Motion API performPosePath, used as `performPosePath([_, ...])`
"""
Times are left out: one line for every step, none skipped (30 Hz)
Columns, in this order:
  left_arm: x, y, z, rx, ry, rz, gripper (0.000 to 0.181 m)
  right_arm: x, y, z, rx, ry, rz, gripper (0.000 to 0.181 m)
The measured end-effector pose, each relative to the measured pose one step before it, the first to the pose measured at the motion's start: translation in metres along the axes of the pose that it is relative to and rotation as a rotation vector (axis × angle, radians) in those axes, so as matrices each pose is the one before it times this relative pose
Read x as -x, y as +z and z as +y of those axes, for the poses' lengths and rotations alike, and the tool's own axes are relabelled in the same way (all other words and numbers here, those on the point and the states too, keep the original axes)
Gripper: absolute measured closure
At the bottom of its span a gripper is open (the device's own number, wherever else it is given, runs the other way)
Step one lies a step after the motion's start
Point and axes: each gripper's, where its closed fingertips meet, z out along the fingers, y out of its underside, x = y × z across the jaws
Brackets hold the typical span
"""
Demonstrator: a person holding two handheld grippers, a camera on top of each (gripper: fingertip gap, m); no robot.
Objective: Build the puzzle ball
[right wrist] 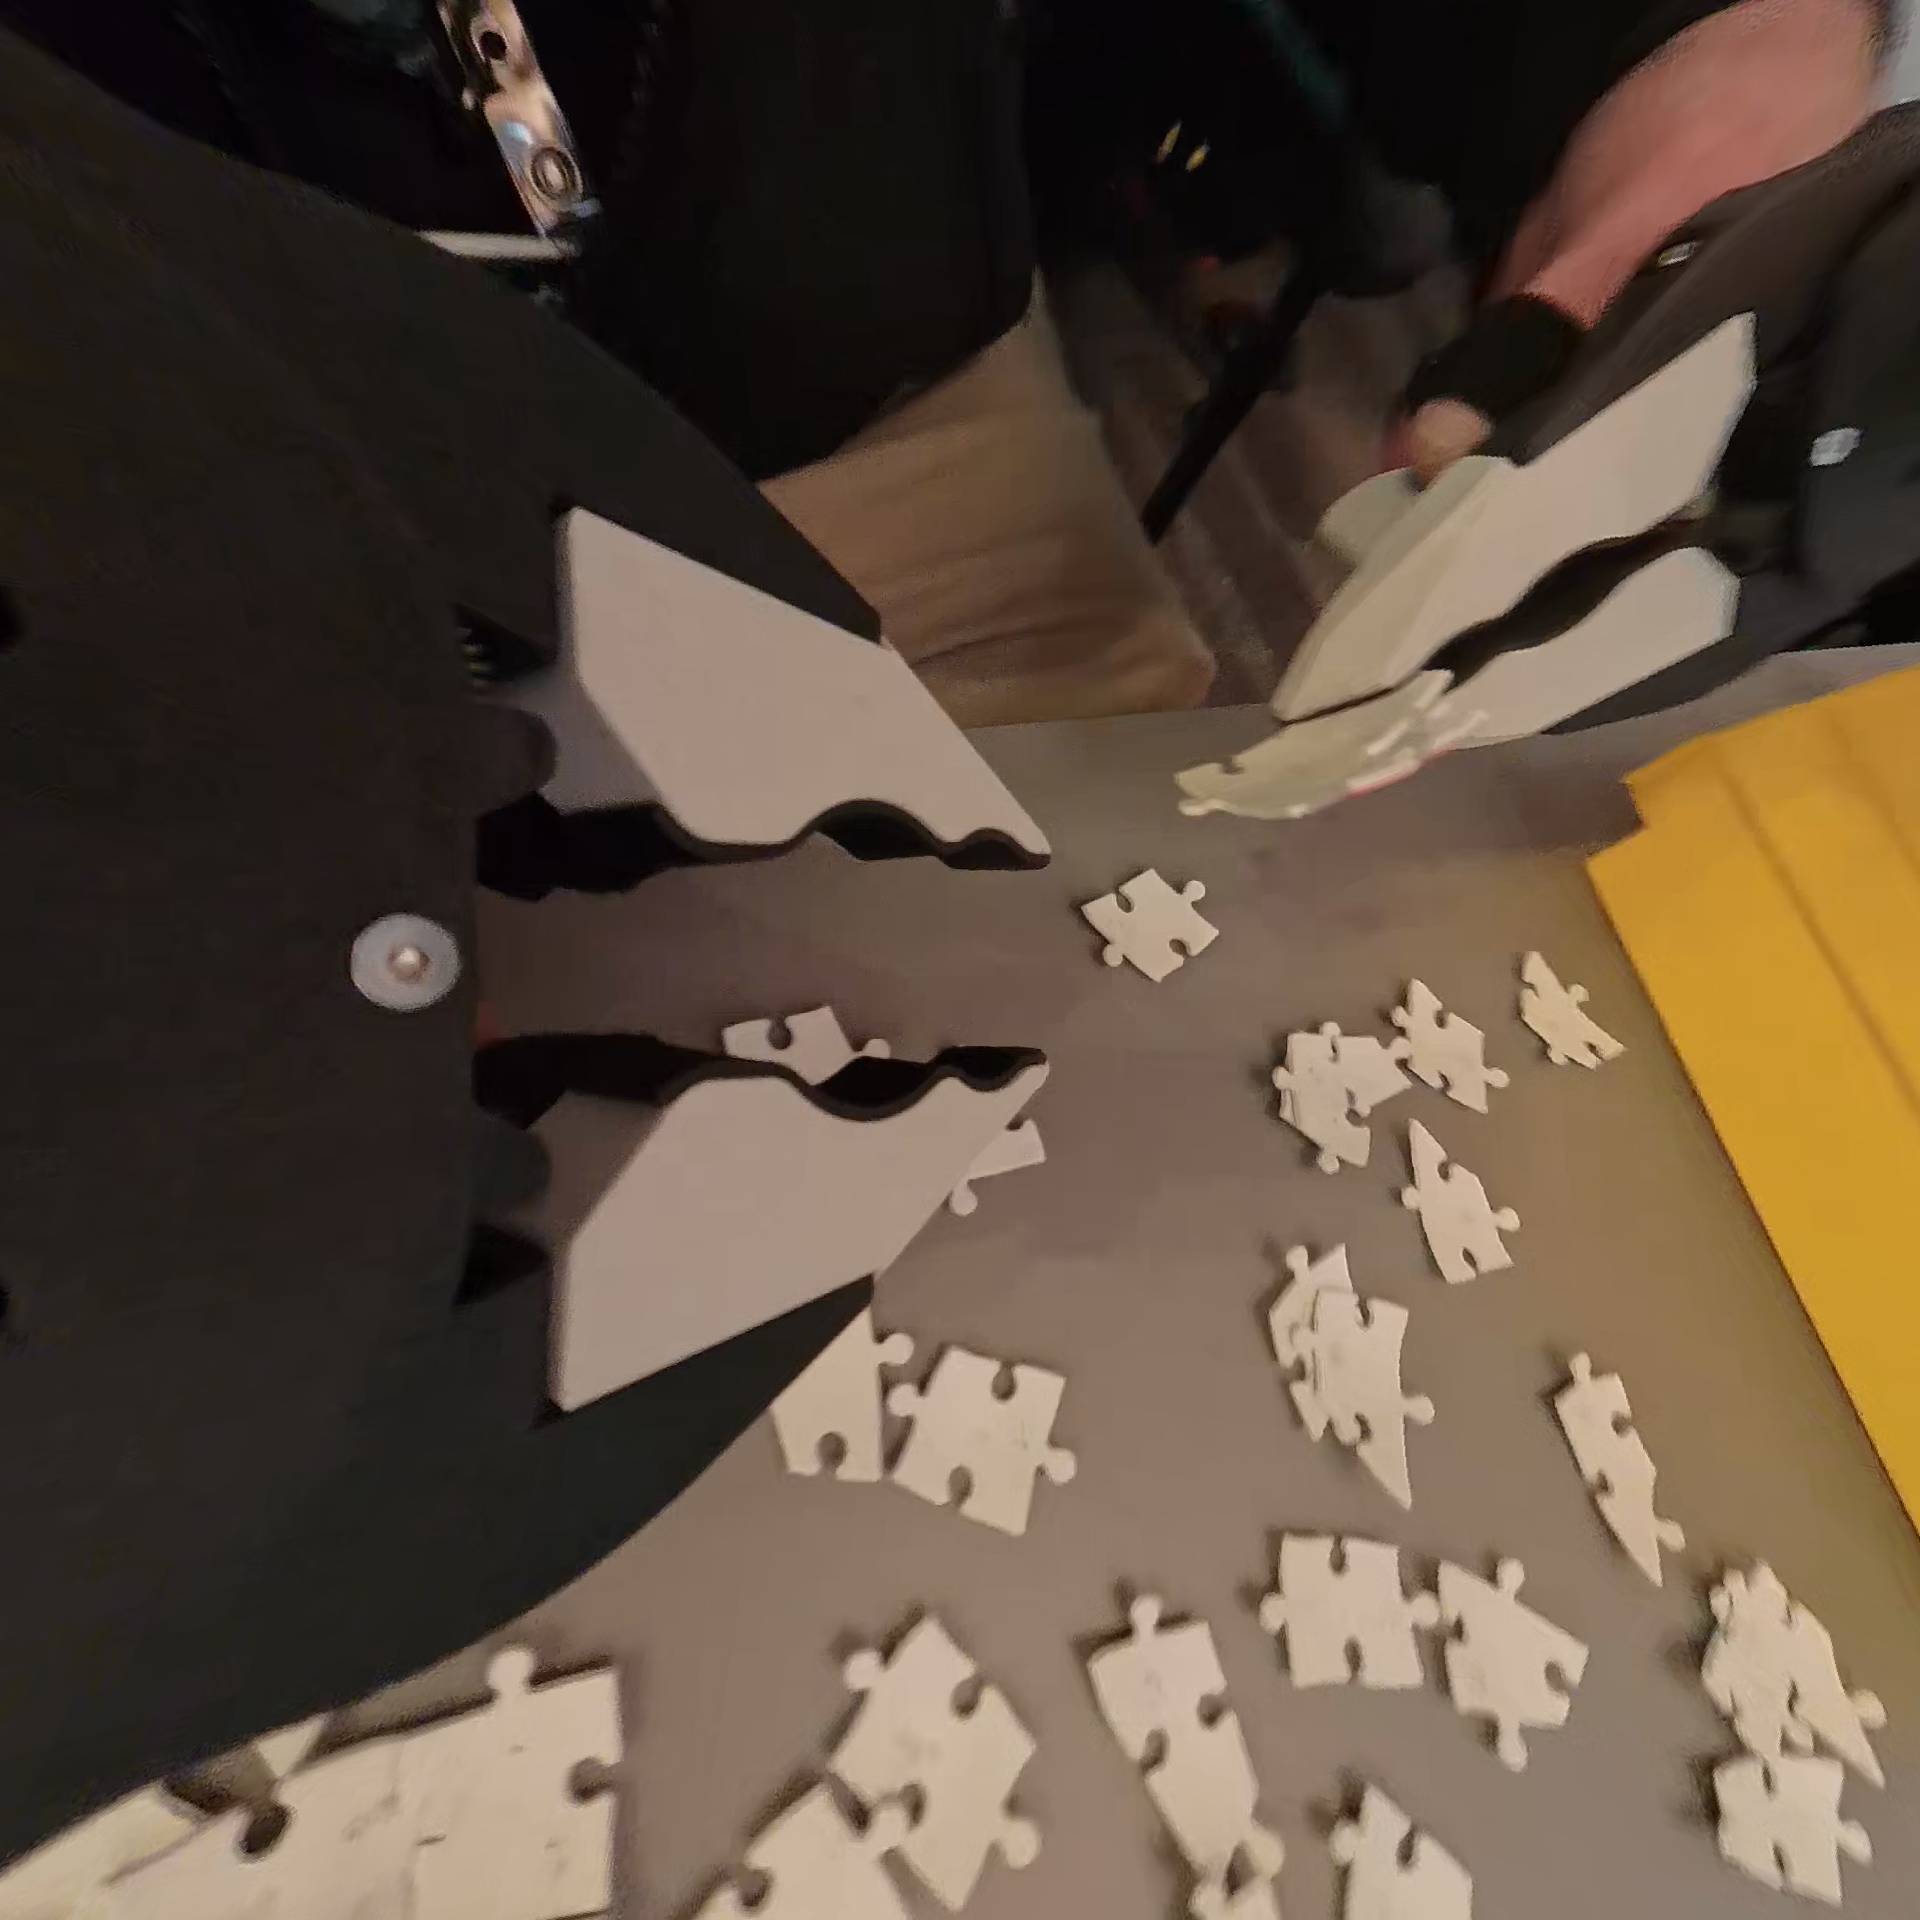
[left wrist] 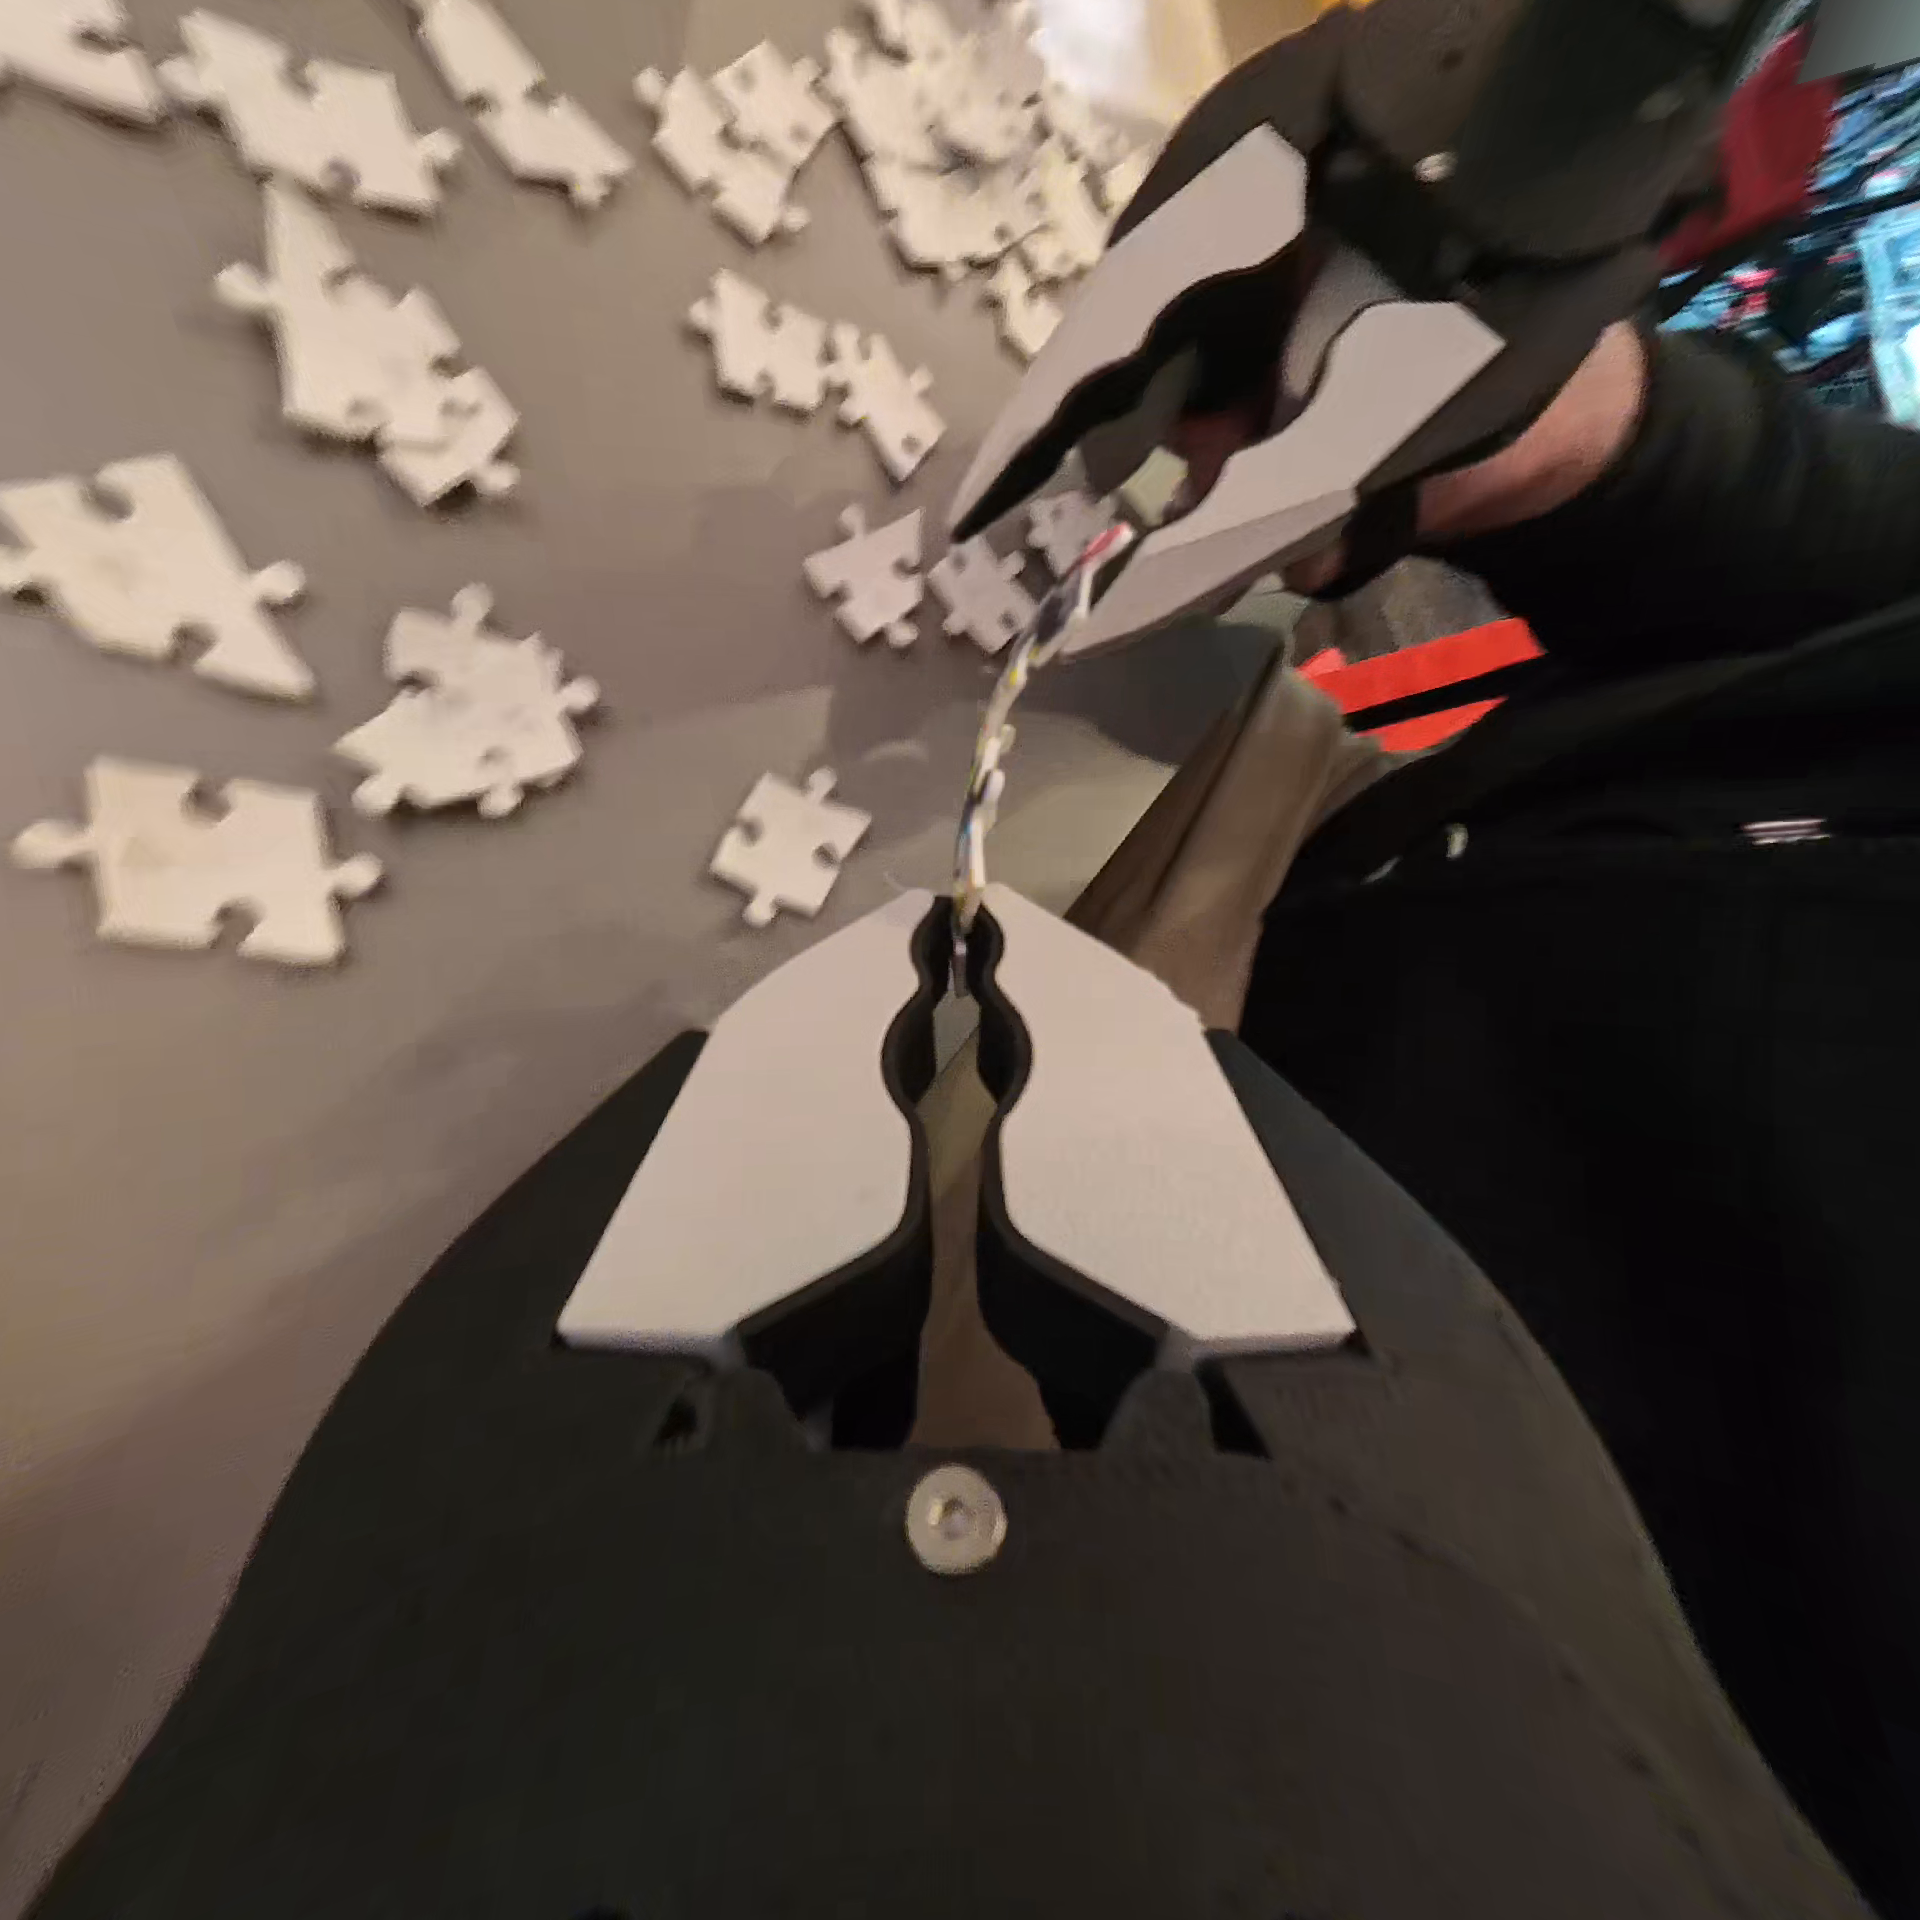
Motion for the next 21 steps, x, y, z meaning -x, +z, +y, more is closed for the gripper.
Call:
performPosePath([0.00764, -0.00568, 0.00652, 0.0230, -0.0070, -0.0363, 0.179, 0.00180, 0.00709, 0.00031, 0.0229, -0.0352, 0.0069, 0.149])
performPosePath([0.00625, -0.00459, 0.00842, 0.0362, -0.0014, -0.0246, 0.179, 0.00221, 0.00734, -0.00085, 0.0176, -0.0368, 0.0062, 0.150])
performPosePath([0.00368, -0.00365, 0.00771, 0.0321, -0.0107, -0.0056, 0.179, 0.00212, 0.00745, -0.00117, 0.0168, -0.0408, 0.0069, 0.150])
performPosePath([0.00269, -0.00288, 0.00618, 0.0233, -0.0148, -0.0011, 0.179, 0.00064, 0.00750, -0.00197, 0.0138, -0.0372, 0.0127, 0.151])
performPosePath([0.00299, -0.00213, 0.00622, 0.0283, -0.0061, -0.0060, 0.179, 0.00099, 0.00724, -0.00263, 0.0092, -0.0294, 0.0068, 0.154])
performPosePath([0.00447, -0.00173, 0.00497, 0.0244, 0.0008, -0.0194, 0.179, 0.00254, 0.00683, -0.00247, 0.0097, -0.0227, -0.0056, 0.156])
performPosePath([0.00409, -0.00144, 0.00304, 0.0129, -0.0032, -0.0148, 0.179, 0.00186, 0.00678, -0.00125, 0.0153, -0.0214, -0.0018, 0.157])
performPosePath([0.00249, -0.00068, 0.00196, 0.0094, -0.0079, -0.0018, 0.179, 0.00045, 0.00652, -0.00025, 0.0156, -0.0257, 0.0077, 0.160])
performPosePath([0.00219, -0.00003, 0.00176, 0.0122, -0.0043, -0.0006, 0.179, -0.00047, 0.00618, 0.00174, 0.0242, -0.0258, 0.0135, 0.165])
performPosePath([0.00237, 0.00023, 0.00031, 0.0074, 0.0029, -0.0071, 0.179, -0.00077, 0.00529, 0.00304, 0.0289, -0.0242, 0.0147, 0.167])
performPosePath([0.00143, 0.00057, -0.00028, 0.0085, 0.0026, -0.0036, 0.179, -0.00127, 0.00326, 0.00189, 0.0156, -0.0183, 0.0162, 0.169])
performPosePath([0.00086, 0.00104, -0.00116, 0.0081, 0.0037, 0.0008, 0.179, -0.00154, -0.00003, 0.00041, 0.0004, -0.0092, 0.0132, 0.173])
performPosePath([0.00065, 0.00153, -0.00123, 0.0118, 0.0034, 0.0008, 0.179, -0.00166, -0.00146, 0.00173, 0.0064, -0.0012, 0.0073, 0.178])
performPosePath([0.00066, 0.00200, -0.00126, 0.0169, 0.0094, -0.0023, 0.179, -0.00259, -0.00259, 0.00279, 0.0075, 0.0015, 0.0078, 0.181])
performPosePath([-0.00026, 0.00231, -0.00211, 0.0157, 0.0130, 0.0010, 0.179, -0.00403, -0.00334, 0.00340, 0.0054, 0.0080, 0.0117, 0.181])
performPosePath([-0.00085, 0.00218, -0.00342, 0.0112, 0.0116, 0.0043, 0.179, -0.00477, -0.00387, 0.00383, 0.0037, 0.0162, 0.0104, 0.181])
performPosePath([-0.00089, 0.00234, -0.00393, 0.0109, 0.0118, 0.0038, 0.179, -0.00470, -0.00399, 0.00412, 0.0023, 0.0202, 0.0058, 0.181])
performPosePath([-0.00092, 0.00232, -0.00359, 0.0138, 0.0145, 0.0045, 0.179, -0.00519, -0.00432, 0.00426, 0.0025, 0.0188, 0.0060, 0.181])
performPosePath([-0.00072, 0.00234, -0.00361, 0.0139, 0.0130, 0.0062, 0.179, -0.00643, -0.00449, 0.00449, 0.0037, 0.0147, 0.0125, 0.181])
performPosePath([0.00009, 0.00192, -0.00360, 0.0144, 0.0106, 0.0014, 0.179, -0.00707, -0.00464, 0.00452, 0.0063, 0.0137, 0.0149, 0.181])
performPosePath([0.00001, 0.00175, -0.00384, 0.0125, 0.0114, 0.0026, 0.179, -0.00674, -0.00435, 0.00438, 0.0086, 0.0155, 0.0101, 0.181])
